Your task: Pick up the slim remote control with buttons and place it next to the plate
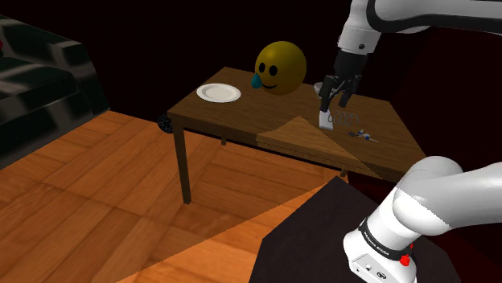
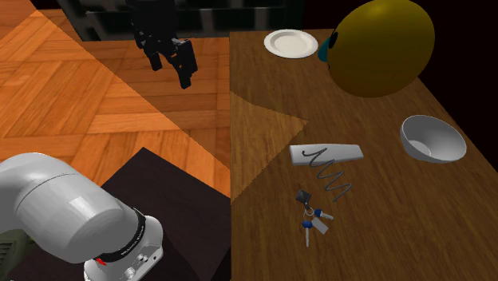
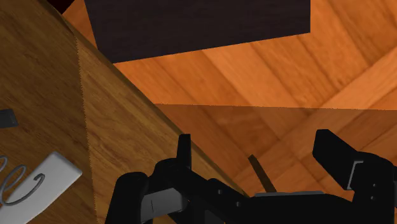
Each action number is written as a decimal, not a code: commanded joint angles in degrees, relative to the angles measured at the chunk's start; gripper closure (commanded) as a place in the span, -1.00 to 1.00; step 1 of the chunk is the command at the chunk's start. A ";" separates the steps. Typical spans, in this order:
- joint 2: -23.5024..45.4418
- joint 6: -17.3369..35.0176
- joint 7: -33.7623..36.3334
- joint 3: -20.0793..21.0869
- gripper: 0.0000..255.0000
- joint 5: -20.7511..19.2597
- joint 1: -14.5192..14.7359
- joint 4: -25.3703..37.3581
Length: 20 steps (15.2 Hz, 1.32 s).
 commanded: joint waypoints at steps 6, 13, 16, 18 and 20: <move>7.73 7.37 1.77 -2.59 -1.00 -1.64 -3.12 0.75; 19.30 16.34 4.15 -6.53 -1.00 -2.94 -6.98 3.97; 24.37 19.62 5.02 -8.30 -1.00 -3.03 -8.47 6.02; 27.77 21.62 5.53 -9.51 -1.00 -2.88 -9.41 7.59; 31.17 23.45 5.97 -10.72 -1.00 -2.57 -10.32 9.31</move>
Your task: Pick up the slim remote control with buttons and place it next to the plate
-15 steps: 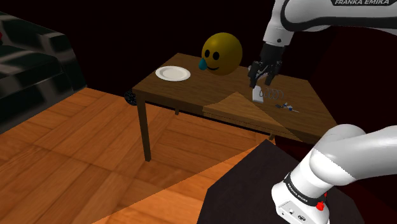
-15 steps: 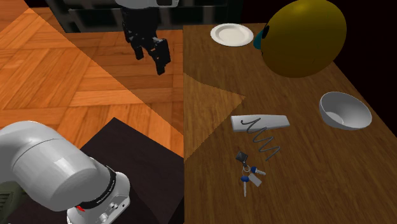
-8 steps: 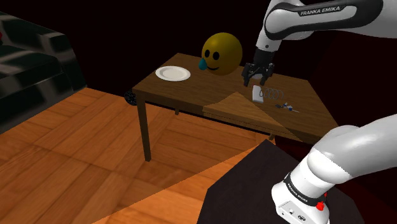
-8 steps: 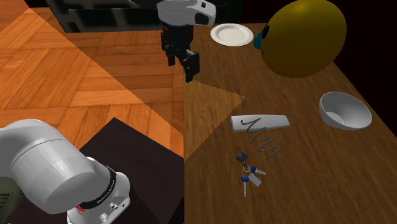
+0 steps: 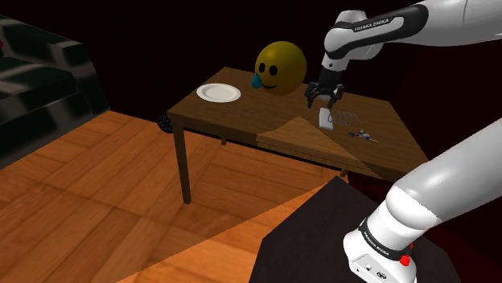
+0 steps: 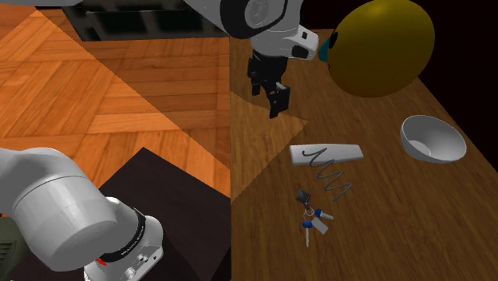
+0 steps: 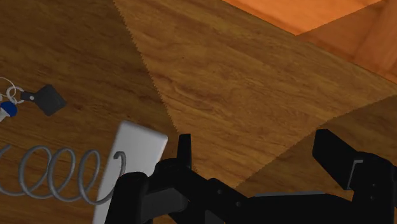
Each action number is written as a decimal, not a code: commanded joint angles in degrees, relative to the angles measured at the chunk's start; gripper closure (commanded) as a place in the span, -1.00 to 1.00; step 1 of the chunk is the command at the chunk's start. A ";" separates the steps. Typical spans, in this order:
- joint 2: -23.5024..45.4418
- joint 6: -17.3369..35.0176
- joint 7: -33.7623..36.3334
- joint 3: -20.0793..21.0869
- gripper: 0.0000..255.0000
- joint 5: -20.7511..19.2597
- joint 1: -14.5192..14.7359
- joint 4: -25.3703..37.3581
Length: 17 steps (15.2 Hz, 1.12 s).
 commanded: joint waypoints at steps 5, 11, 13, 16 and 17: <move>10.28 4.99 1.07 -3.56 -1.00 1.75 -2.77 5.66; 20.44 8.27 1.43 -6.69 -1.00 5.12 -5.96 12.54; 23.81 9.03 1.48 -7.55 -1.00 6.52 -7.21 15.05; 28.82 9.87 1.58 -8.63 -1.00 8.75 -9.33 19.02; 28.91 9.89 1.59 -8.62 -1.00 8.79 -9.40 19.10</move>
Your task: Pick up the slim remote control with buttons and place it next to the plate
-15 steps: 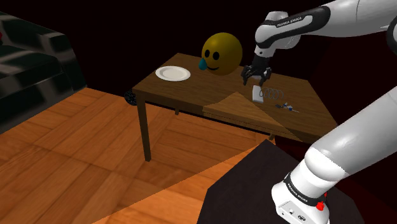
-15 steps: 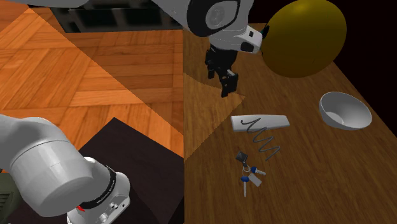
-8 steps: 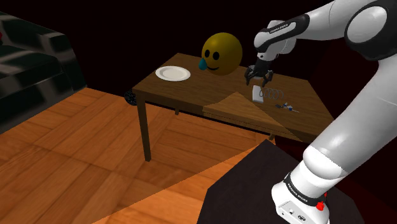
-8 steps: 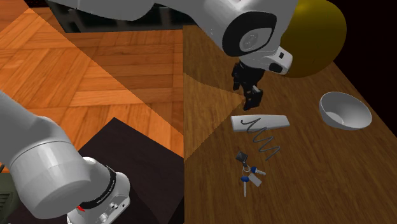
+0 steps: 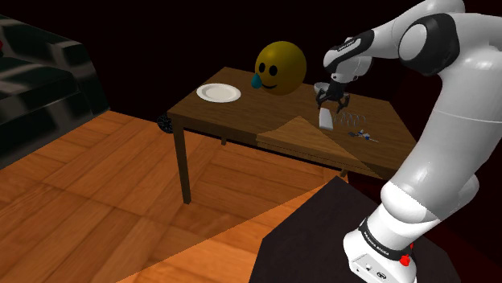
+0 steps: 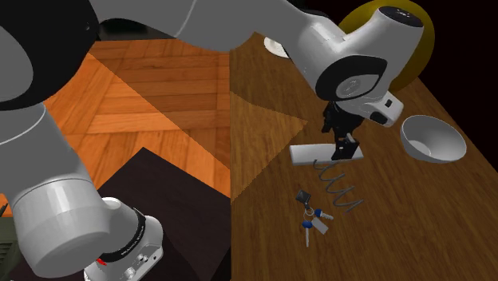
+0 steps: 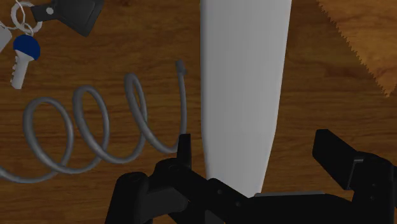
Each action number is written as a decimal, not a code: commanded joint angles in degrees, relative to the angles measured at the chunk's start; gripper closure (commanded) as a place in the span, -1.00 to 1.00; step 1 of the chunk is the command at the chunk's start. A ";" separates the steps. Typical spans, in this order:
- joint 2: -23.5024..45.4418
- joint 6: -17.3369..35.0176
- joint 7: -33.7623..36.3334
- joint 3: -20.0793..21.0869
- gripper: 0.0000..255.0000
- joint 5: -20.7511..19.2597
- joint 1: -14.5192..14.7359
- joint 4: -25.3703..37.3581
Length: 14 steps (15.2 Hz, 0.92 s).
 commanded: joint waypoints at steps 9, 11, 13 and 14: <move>3.85 4.93 -0.82 0.45 -1.00 1.94 -0.77 -1.35; 3.85 4.93 -0.82 0.46 -1.00 1.94 -0.78 -1.35; 3.85 4.93 -0.81 0.47 -1.00 1.93 -0.79 -1.35; 3.85 4.93 -0.81 0.48 -1.00 1.93 -0.79 -1.35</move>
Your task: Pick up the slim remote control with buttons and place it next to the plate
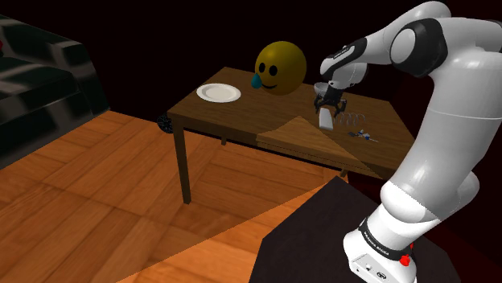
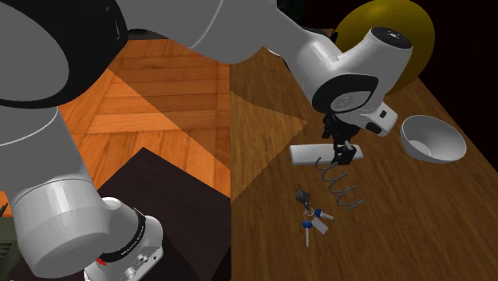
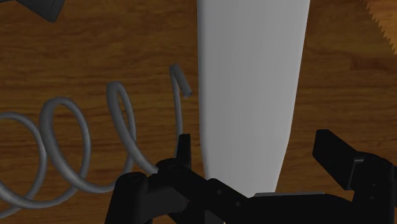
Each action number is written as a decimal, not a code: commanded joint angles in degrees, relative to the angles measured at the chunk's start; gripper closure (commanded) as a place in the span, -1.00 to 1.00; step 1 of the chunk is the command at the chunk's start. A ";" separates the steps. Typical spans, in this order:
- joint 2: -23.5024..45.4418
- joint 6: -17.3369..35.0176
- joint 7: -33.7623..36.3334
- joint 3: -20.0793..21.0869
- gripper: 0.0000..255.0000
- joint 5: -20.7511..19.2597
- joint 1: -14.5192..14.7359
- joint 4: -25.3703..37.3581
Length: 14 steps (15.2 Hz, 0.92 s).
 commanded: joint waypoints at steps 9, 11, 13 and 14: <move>0.07 -0.52 0.72 0.09 1.00 -0.21 0.37 -0.65; 0.57 -0.24 -0.09 -0.04 1.00 0.13 -0.17 -0.47; -0.30 -1.53 0.20 -0.21 1.00 -0.33 -0.03 0.02; -0.72 -2.18 0.34 -0.30 1.00 -0.55 0.03 0.28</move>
